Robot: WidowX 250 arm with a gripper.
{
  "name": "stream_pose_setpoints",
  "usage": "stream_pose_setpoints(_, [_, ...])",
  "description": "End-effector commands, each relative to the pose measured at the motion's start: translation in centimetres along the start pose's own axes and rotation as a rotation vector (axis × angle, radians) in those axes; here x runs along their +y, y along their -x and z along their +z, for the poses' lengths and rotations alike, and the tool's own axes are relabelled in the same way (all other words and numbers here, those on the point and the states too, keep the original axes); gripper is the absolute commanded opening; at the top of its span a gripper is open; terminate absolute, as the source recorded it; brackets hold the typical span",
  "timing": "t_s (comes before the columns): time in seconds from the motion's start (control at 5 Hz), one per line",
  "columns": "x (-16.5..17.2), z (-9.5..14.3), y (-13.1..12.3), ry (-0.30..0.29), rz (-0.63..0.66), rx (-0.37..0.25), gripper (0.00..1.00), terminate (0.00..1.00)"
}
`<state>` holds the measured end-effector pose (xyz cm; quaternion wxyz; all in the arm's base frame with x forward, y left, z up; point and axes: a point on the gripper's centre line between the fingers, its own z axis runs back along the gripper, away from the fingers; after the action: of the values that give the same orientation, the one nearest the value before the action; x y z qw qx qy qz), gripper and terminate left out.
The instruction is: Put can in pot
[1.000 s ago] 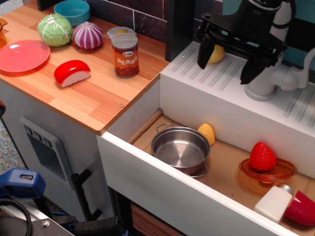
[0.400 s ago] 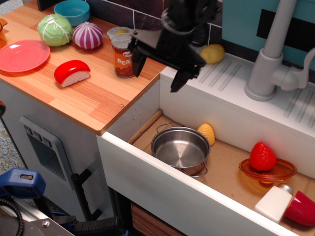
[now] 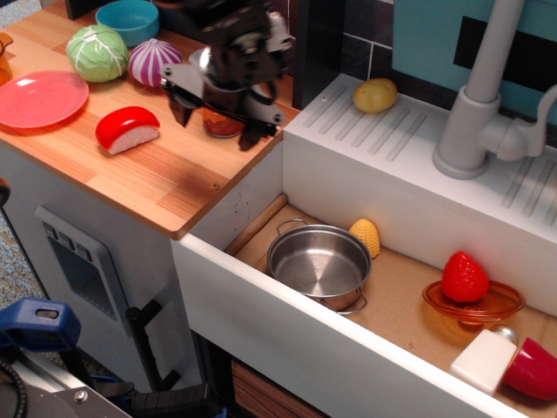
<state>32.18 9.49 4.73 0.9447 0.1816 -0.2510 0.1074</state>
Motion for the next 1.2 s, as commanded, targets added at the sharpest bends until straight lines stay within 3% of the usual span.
stream_pose_setpoints(0.0, [2.0, -0.5, -1.1, 0.000, -0.002, -0.089, 1.00, 0.00])
stream_pose_setpoints(0.6, [3.1, -1.6, -3.1, 0.059, -0.051, -0.125, 1.00, 0.00])
stream_pose_setpoints(1.0, [2.6, -3.8, -5.4, 0.139, -0.129, -0.165, 1.00, 0.00])
